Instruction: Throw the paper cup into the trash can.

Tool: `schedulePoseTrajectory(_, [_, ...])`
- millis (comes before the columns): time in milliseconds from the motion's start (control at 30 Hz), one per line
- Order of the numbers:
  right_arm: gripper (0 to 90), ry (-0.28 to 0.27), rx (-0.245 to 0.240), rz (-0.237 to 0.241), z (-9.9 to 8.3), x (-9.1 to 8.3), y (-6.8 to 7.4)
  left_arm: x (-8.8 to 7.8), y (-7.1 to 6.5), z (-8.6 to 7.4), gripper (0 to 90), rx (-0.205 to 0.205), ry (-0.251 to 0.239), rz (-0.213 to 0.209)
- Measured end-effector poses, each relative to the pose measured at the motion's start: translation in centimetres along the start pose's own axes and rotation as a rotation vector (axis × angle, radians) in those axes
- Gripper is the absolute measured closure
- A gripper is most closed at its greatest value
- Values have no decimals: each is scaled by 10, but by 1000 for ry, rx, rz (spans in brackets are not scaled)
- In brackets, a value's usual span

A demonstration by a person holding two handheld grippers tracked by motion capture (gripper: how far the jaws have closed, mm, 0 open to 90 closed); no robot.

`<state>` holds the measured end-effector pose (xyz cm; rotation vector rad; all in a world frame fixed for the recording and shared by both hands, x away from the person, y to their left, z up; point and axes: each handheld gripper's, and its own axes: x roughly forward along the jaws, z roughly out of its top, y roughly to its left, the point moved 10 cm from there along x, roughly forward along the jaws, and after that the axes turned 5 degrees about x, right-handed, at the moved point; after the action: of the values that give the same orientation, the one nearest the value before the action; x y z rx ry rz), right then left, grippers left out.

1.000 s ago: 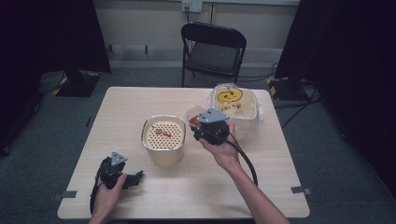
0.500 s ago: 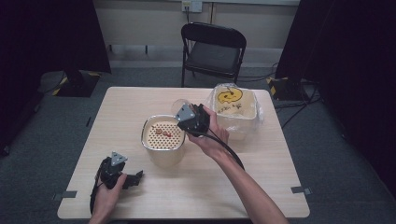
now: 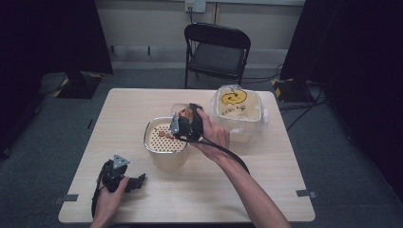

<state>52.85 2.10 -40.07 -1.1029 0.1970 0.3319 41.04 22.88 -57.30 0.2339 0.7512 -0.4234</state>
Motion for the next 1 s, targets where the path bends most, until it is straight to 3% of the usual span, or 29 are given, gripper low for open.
schedulePoseTrajectory(200, [504, 7, -123, -70, 5, 0, -3, 0, 0, 0, 0, 0, 0, 1])
schedulePoseTrajectory(300, [505, 3, -244, -122, 9, 1, -5, 0, 0, 0, 0, 0, 0, 1])
schedulePoseTrajectory(667, [508, -5, -385, -192, 14, -1, -5, 0, 0, 0, 0, 1, 0, 1])
schedulePoseTrajectory(700, [509, -10, -425, -220, 16, -2, -7, 0, 0, 0, 0, 0, 0, 1])
schedulePoseTrajectory(900, [510, -22, -452, -239, 19, -4, -9, 0, 0, 0, 0, 0, 0, 1])
schedulePoseTrajectory(967, [510, -27, -500, -267, 20, -4, -9, 0, 0, 0, 0, -2, -1, 0])
schedulePoseTrajectory(1000, [510, -27, -500, -267, 20, -4, -9, 0, 0, 0, 0, -2, -1, 0])
